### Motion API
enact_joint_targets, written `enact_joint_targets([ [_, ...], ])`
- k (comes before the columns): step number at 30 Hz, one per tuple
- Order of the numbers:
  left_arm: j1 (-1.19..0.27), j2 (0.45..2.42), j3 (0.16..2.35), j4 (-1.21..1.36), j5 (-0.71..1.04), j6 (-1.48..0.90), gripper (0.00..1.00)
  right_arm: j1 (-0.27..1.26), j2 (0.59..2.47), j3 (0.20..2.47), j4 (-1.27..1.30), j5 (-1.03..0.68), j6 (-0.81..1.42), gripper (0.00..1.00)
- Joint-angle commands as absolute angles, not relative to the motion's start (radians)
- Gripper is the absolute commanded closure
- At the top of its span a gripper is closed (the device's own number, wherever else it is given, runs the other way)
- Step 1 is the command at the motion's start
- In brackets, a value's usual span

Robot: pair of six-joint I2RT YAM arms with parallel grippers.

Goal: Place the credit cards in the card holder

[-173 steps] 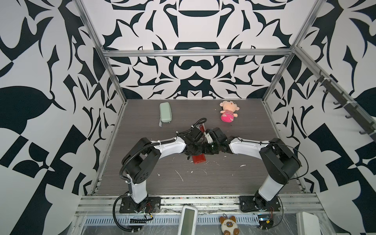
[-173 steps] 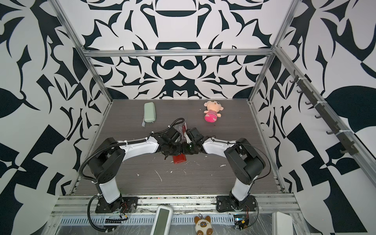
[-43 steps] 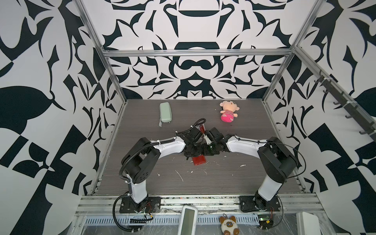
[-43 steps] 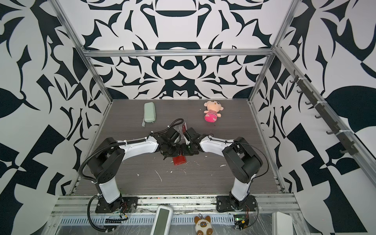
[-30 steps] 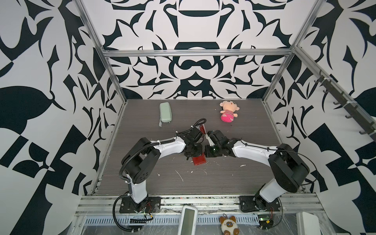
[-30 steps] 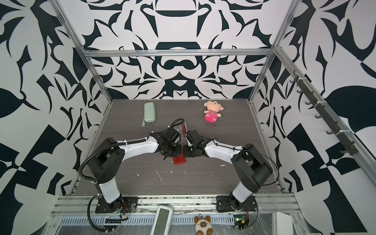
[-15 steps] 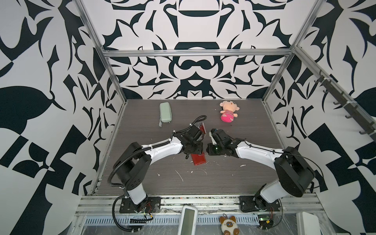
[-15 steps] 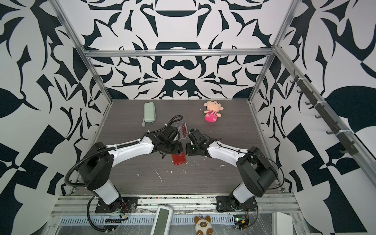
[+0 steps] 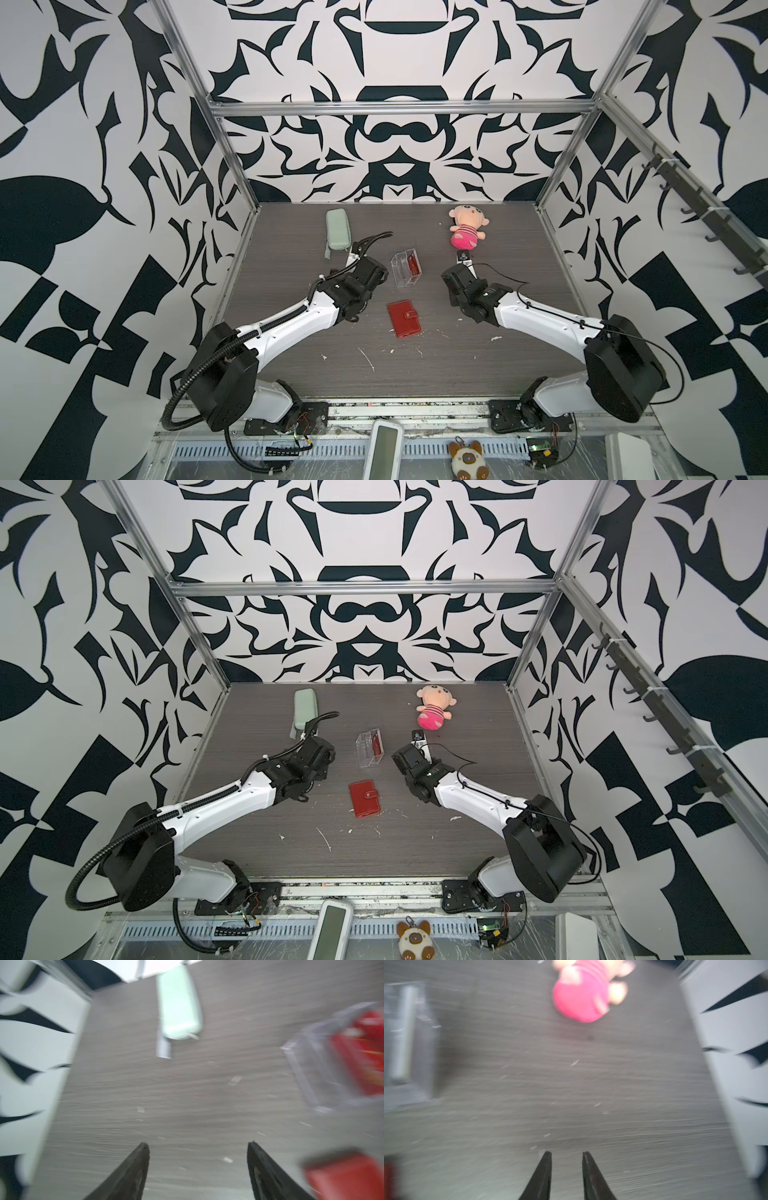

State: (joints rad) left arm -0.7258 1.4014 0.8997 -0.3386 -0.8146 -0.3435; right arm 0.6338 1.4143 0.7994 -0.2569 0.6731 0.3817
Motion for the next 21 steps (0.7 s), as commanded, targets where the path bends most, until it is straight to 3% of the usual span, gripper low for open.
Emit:
enact_joint_targets([
  [1, -0.672, 1.368, 0.834, -0.195, -1.06, -0.213, 0.21, 0.598, 1.383, 0.756, -0.119, 0.92, 0.243, 0.68],
  [7, -0.472, 1.331, 0.704, 0.039, -1.08, -0.143, 0.16, 0.458, 1.369, 0.664, 0.127, 0.915, 0.1, 0.66],
  [11, -0.342, 1.31, 0.664, 0.11, -0.988, -0.159, 0.16, 0.367, 1.373, 0.619, 0.213, 0.875, 0.067, 0.63],
  [12, -0.312, 1.31, 0.663, 0.12, -0.97, -0.164, 0.11, 0.346, 1.372, 0.614, 0.21, 0.861, 0.077, 0.63],
  [21, -0.156, 1.331, 0.621, 0.204, -0.781, -0.184, 0.0, 0.229, 1.298, 0.492, 0.346, 0.718, 0.115, 0.58],
])
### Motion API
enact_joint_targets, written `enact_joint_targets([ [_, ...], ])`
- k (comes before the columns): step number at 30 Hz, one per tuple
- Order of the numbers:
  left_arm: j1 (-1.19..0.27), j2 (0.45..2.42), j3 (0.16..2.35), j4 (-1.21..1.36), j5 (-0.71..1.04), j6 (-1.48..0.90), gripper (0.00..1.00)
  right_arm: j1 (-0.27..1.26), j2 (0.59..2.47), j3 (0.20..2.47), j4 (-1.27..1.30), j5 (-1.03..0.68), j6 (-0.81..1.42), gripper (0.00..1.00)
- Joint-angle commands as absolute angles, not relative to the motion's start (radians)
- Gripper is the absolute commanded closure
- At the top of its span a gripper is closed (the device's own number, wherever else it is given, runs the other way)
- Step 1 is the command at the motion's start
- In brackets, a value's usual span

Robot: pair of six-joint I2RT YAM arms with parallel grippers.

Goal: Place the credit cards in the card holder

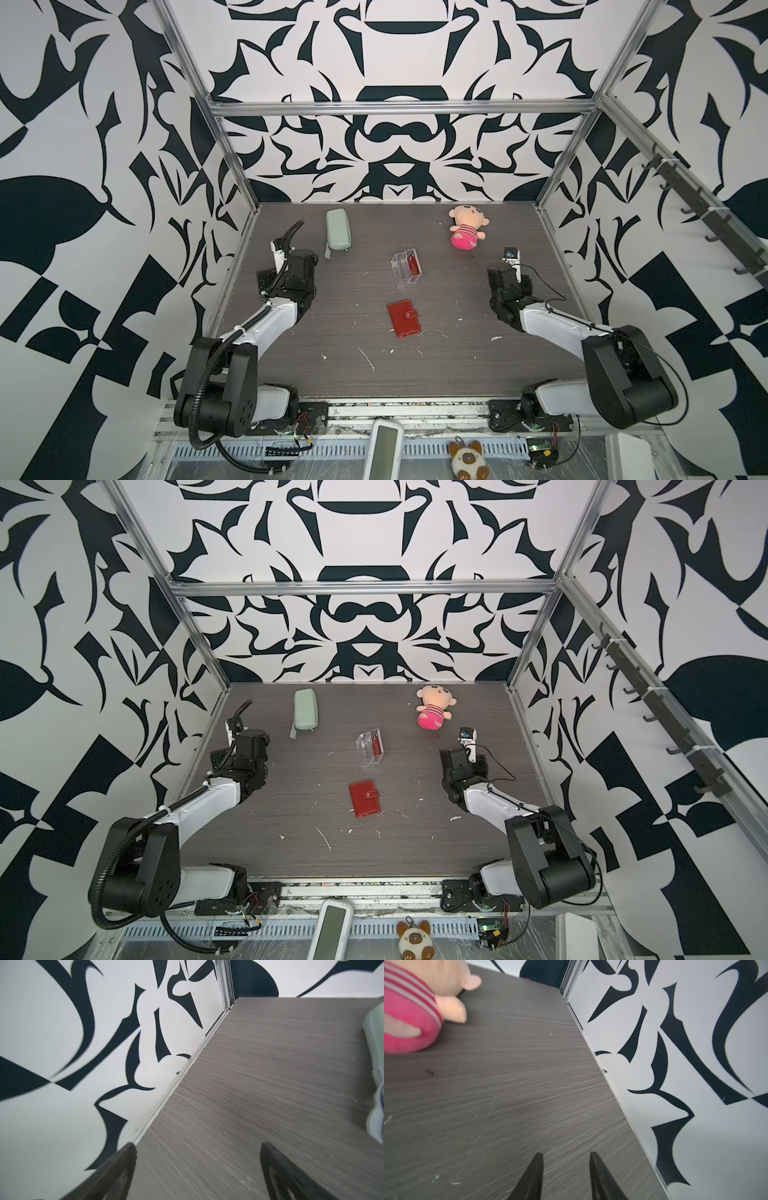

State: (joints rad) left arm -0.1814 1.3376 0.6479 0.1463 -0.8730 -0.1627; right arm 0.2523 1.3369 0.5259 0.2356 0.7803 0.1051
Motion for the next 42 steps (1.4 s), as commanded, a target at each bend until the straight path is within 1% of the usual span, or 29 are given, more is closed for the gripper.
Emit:
enact_joint_targets([
  [1, -0.143, 1.335, 0.62, 0.212, -0.759, -0.185, 0.0, 0.215, 1.288, 0.474, 0.372, 0.691, 0.12, 0.57],
  [6, -0.071, 1.367, 0.578, 0.326, -0.635, -0.181, 0.0, 0.17, 1.277, 0.393, 0.528, 0.595, 0.115, 0.51],
  [9, -0.051, 1.38, 0.534, 0.435, -0.571, -0.167, 0.0, 0.159, 1.292, 0.345, 0.654, 0.542, 0.084, 0.5],
  [14, -0.042, 1.411, 0.381, 0.804, -0.439, -0.088, 0.0, 0.149, 1.34, 0.293, 0.826, 0.482, 0.058, 0.45],
  [18, -0.036, 1.444, 0.389, 0.807, -0.385, -0.075, 0.0, 0.141, 1.359, 0.299, 0.843, 0.43, 0.058, 0.44],
  [25, -0.015, 1.522, 0.355, 0.931, -0.305, -0.066, 0.0, 0.115, 1.425, 0.272, 0.97, 0.36, 0.054, 0.41],
  [29, -0.001, 1.562, 0.336, 1.002, -0.296, -0.077, 0.0, 0.112, 1.469, 0.266, 1.021, 0.332, 0.043, 0.38],
  [31, 0.0, 1.562, 0.351, 0.971, -0.304, -0.081, 0.0, 0.109, 1.497, 0.264, 1.051, 0.32, 0.041, 0.36],
  [32, 0.0, 1.552, 0.362, 0.931, -0.304, -0.088, 0.0, 0.11, 1.515, 0.264, 1.064, 0.311, 0.036, 0.35],
  [35, 0.001, 1.563, 0.36, 0.954, -0.306, -0.088, 0.0, 0.11, 1.576, 0.266, 1.127, 0.306, 0.022, 0.3],
  [38, 0.005, 1.557, 0.363, 0.939, -0.362, -0.114, 0.0, 0.107, 1.563, 0.288, 1.063, 0.311, 0.036, 0.25],
  [40, 0.006, 1.559, 0.357, 0.954, -0.386, -0.123, 0.0, 0.108, 1.565, 0.328, 0.983, 0.318, 0.038, 0.17],
  [41, 0.005, 1.557, 0.358, 0.951, -0.386, -0.124, 0.0, 0.108, 1.562, 0.34, 0.959, 0.319, 0.039, 0.09],
  [42, 0.006, 1.558, 0.358, 0.948, -0.386, -0.125, 0.0, 0.108, 1.566, 0.331, 0.989, 0.314, 0.039, 0.04],
])
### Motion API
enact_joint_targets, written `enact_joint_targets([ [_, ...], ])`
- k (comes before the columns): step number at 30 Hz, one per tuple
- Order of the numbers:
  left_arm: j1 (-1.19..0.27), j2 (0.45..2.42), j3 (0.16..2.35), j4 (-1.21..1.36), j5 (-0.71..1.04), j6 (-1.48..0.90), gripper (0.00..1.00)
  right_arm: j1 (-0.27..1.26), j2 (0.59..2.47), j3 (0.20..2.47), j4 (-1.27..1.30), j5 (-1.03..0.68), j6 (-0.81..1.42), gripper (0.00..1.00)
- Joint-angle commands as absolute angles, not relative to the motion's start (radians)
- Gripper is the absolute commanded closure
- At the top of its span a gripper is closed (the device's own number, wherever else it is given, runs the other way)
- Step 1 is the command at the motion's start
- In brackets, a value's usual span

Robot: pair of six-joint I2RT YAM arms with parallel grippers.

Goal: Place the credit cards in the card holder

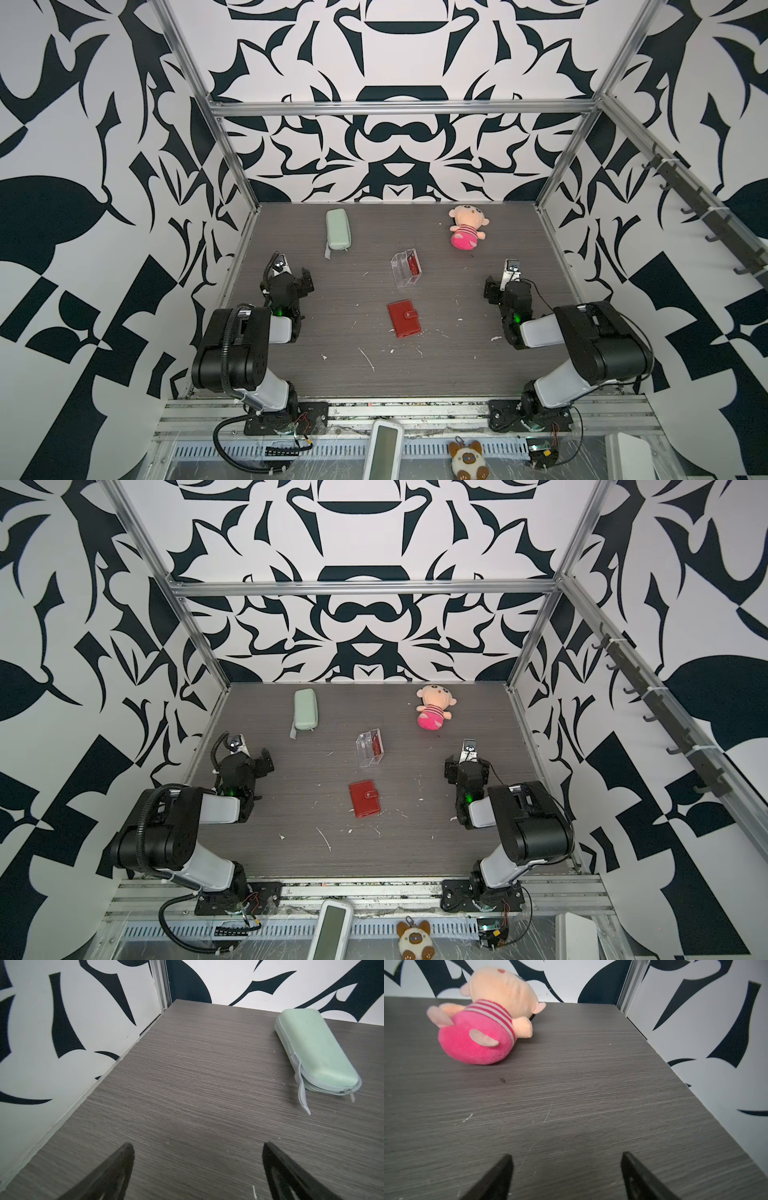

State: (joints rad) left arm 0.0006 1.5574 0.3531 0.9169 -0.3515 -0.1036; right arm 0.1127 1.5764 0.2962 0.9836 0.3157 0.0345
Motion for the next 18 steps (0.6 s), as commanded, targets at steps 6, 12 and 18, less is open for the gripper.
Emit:
enact_joint_targets([
  [6, 0.005, 1.557, 0.358, 0.945, -0.386, -0.127, 0.0, 0.109, 1.567, 0.327, 0.993, 0.319, 0.031, 0.0],
  [12, 0.006, 1.557, 0.36, 0.943, -0.385, -0.129, 0.0, 0.108, 1.566, 0.327, 0.996, 0.321, 0.031, 0.0],
  [18, 0.007, 1.557, 0.358, 0.945, -0.384, -0.133, 0.0, 0.108, 1.566, 0.328, 0.997, 0.321, 0.031, 0.0],
])
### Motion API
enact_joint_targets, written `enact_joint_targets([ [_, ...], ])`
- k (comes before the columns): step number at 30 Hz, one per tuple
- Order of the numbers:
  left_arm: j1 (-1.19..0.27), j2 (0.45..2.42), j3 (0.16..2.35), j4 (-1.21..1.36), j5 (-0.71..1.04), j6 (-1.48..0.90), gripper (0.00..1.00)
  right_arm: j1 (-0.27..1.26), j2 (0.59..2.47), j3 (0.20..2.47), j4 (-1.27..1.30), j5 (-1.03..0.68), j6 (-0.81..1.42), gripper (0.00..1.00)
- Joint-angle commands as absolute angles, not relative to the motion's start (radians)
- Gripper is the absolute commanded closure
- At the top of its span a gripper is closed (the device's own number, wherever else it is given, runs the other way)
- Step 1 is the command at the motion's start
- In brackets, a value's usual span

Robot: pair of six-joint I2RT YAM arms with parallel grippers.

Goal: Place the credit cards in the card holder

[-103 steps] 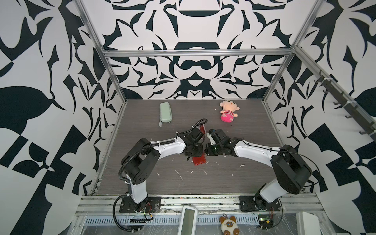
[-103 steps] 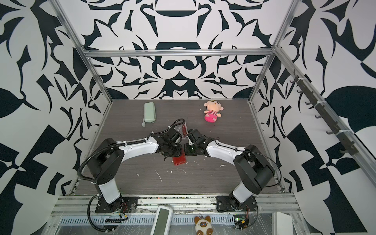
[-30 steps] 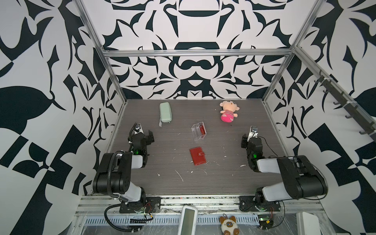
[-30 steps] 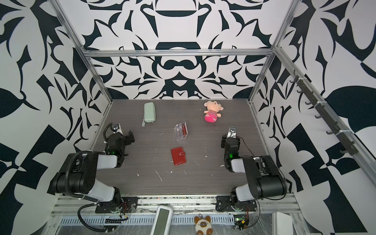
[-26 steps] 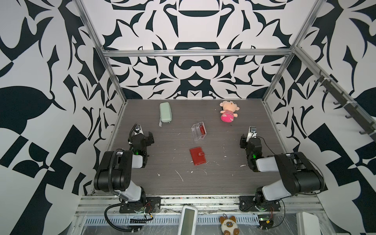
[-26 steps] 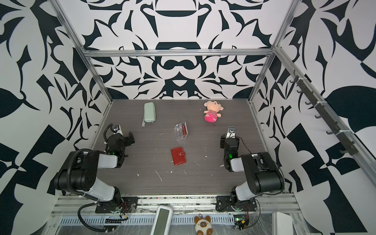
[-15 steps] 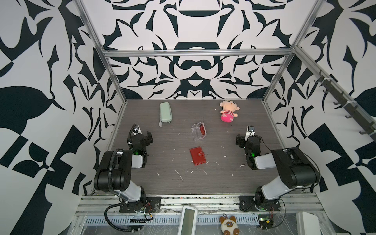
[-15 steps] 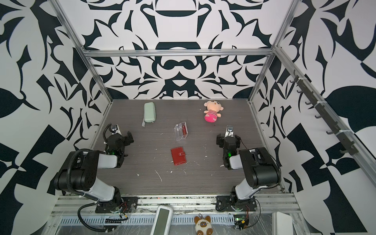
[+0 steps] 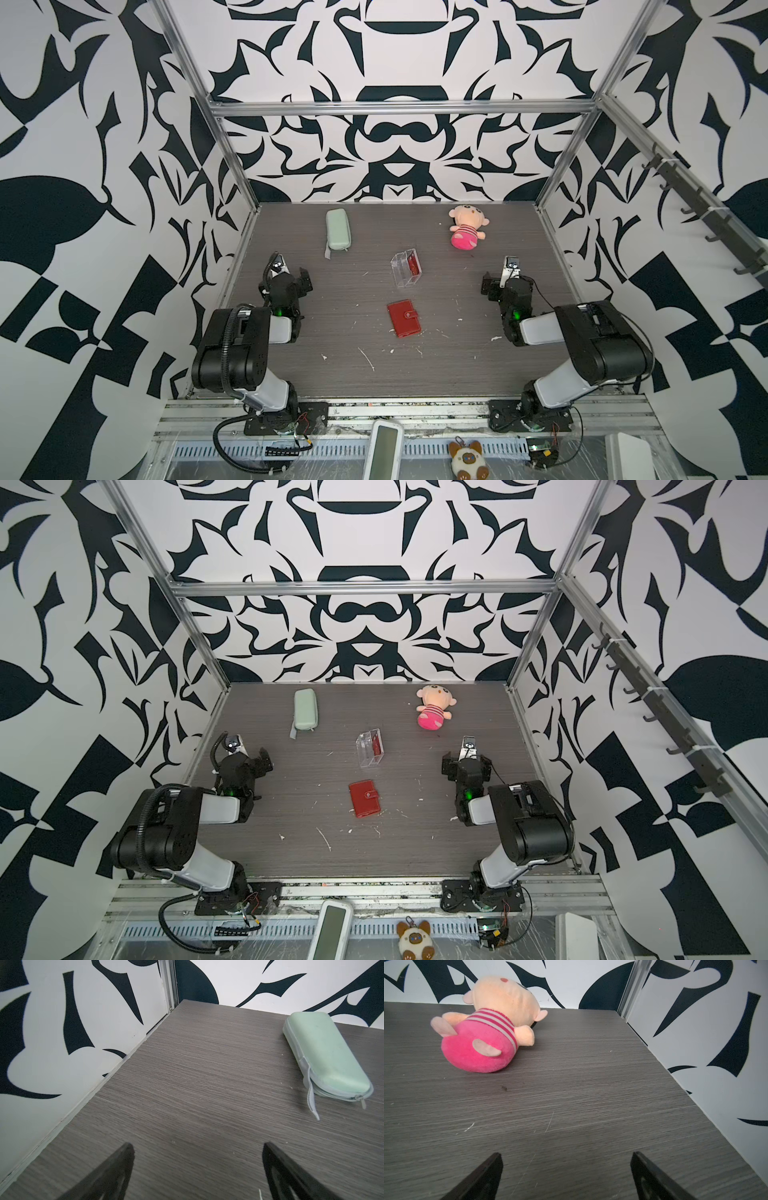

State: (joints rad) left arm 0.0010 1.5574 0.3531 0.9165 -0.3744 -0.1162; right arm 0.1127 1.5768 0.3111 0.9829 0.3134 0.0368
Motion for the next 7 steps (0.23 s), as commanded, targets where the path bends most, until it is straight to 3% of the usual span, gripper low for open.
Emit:
enact_joint_targets([
  [1, 0.009, 1.558, 0.358, 0.949, -0.377, -0.137, 0.0, 0.109, 1.566, 0.327, 0.997, 0.321, 0.031, 0.0],
  [7, 0.011, 1.554, 0.359, 0.943, -0.375, -0.137, 0.0, 0.109, 1.567, 0.327, 0.996, 0.32, 0.031, 0.0],
])
